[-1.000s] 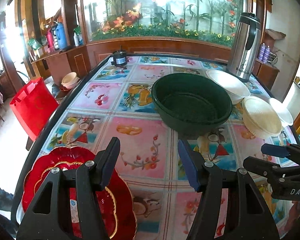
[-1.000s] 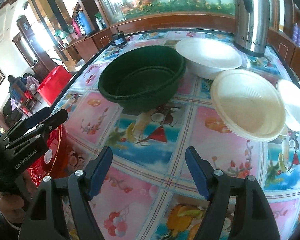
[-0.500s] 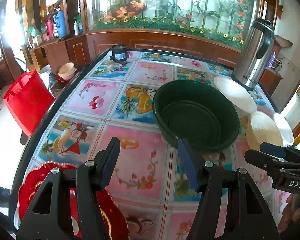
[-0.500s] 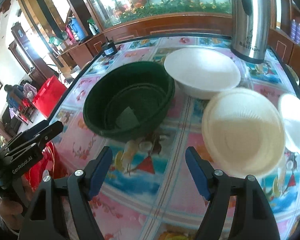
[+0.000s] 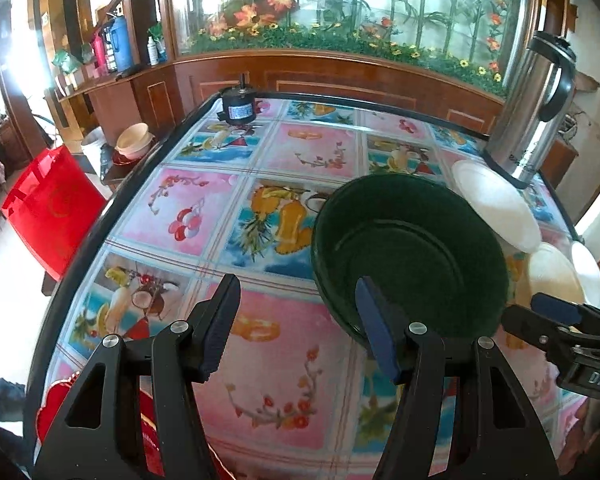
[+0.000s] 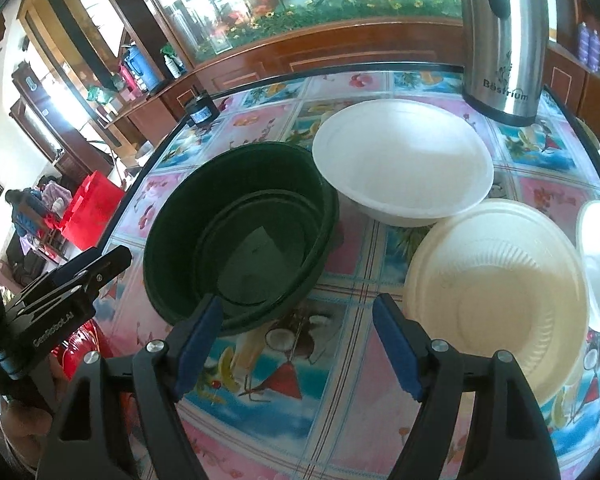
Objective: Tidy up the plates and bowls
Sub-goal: 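Close both grippers on the rim of the green basin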
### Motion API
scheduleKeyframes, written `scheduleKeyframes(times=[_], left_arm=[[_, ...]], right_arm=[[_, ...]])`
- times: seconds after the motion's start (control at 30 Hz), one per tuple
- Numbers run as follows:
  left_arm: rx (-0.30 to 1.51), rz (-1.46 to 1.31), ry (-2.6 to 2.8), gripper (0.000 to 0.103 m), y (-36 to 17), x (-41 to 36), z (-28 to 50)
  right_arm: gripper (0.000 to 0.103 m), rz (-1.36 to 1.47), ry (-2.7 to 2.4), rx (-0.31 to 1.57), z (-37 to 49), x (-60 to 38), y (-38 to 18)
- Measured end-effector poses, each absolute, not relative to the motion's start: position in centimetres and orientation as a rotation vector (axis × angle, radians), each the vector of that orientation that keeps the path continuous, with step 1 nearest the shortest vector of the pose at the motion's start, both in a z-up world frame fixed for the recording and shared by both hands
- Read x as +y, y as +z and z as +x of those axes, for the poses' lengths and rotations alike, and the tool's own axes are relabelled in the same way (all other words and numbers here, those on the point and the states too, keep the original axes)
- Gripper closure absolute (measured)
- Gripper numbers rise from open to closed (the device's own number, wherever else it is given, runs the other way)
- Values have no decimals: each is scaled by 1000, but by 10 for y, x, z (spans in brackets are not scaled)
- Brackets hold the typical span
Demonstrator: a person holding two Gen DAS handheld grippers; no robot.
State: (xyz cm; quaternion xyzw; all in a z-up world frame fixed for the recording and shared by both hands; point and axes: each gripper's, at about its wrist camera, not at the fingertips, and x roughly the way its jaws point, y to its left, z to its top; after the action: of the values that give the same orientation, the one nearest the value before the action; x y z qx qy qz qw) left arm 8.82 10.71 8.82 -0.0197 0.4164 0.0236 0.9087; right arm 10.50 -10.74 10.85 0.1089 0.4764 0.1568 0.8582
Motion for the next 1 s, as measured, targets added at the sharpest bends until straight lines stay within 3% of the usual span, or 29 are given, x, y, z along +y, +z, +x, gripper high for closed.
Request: scheduleKeyframes(times=[1.0], left_arm=[[932, -47, 20, 42, 67, 97, 129]], right_arm=[[24, 208, 318, 1047, 130, -101, 95]])
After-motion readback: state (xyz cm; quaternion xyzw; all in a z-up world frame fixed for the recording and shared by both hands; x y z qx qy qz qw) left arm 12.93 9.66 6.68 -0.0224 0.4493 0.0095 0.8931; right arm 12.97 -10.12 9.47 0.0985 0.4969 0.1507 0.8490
